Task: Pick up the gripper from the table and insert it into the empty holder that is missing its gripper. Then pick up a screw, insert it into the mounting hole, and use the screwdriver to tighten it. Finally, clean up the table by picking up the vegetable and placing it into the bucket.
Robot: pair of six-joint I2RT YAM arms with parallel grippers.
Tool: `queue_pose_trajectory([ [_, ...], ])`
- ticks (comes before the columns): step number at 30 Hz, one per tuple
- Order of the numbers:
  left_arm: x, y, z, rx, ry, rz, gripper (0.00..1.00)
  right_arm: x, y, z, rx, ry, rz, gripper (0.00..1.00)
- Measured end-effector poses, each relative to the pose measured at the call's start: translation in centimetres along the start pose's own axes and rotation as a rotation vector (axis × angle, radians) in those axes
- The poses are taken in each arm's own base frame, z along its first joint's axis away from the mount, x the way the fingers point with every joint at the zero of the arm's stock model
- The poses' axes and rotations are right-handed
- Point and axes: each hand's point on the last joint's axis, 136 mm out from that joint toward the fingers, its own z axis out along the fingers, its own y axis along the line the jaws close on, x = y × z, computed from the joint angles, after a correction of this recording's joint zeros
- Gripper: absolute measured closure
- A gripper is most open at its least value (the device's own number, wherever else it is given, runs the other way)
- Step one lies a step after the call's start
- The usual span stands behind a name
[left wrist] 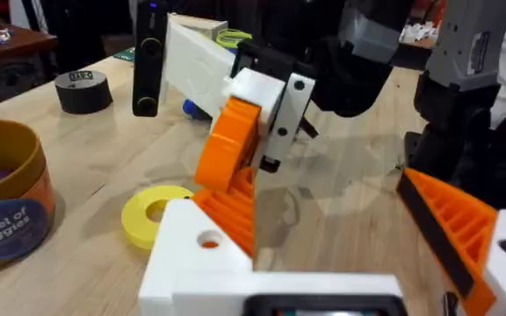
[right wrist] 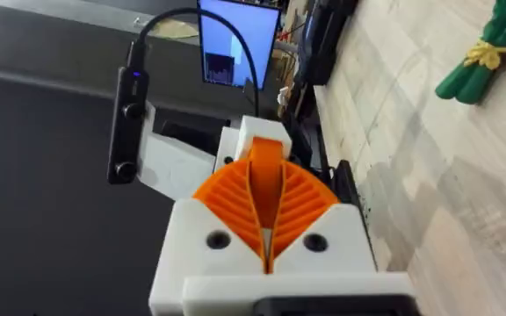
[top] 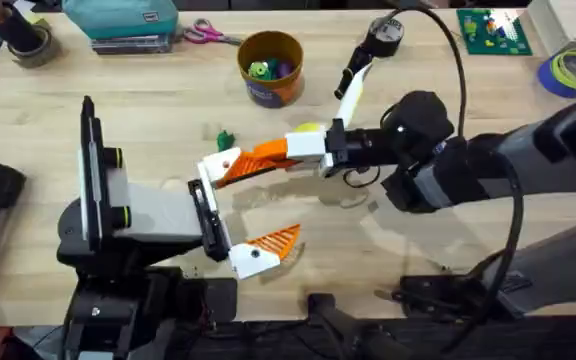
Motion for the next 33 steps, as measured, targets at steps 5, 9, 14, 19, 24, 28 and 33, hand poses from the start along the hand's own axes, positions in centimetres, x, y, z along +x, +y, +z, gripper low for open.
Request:
queue_pose_trajectory([
  [5, 0.0, 0.0, 0.0, 0.0, 0.0, -0.001, 0.015, -0.01, -0.12, -0.09, 0.003, -0.01, 0.002, 0.992],
  [9, 0.0, 0.0, 0.0, 0.0, 0.0, -0.004, 0.016, -0.09, -0.13, -0.06, 0.003, -0.016, 0.002, 0.992],
  [14, 0.0, 0.01, 0.0, 0.0, 0.0, -0.005, 0.015, -0.11, -0.14, -0.02, 0.004, -0.02, 0.003, 0.992],
  [19, 0.0, 0.0, 0.0, 0.0, 0.0, -0.006, 0.015, -0.15, -0.15, -0.02, 0.004, -0.022, 0.003, 0.992],
  [24, 0.0, 0.01, 0.0, -0.001, 0.0, -0.007, 0.015, -0.31, -0.18, -0.03, 0.006, -0.032, 0.003, 0.992],
  [28, 0.0, 0.02, 0.0, -0.001, 0.0, -0.007, 0.015, -0.34, -0.18, -0.04, 0.006, -0.034, 0.003, 0.992],
  [33, 0.0, 0.03, 0.0, -0.002, 0.0, -0.007, 0.015, -0.38, -0.19, -0.03, 0.006, -0.036, 0.003, 0.992],
])
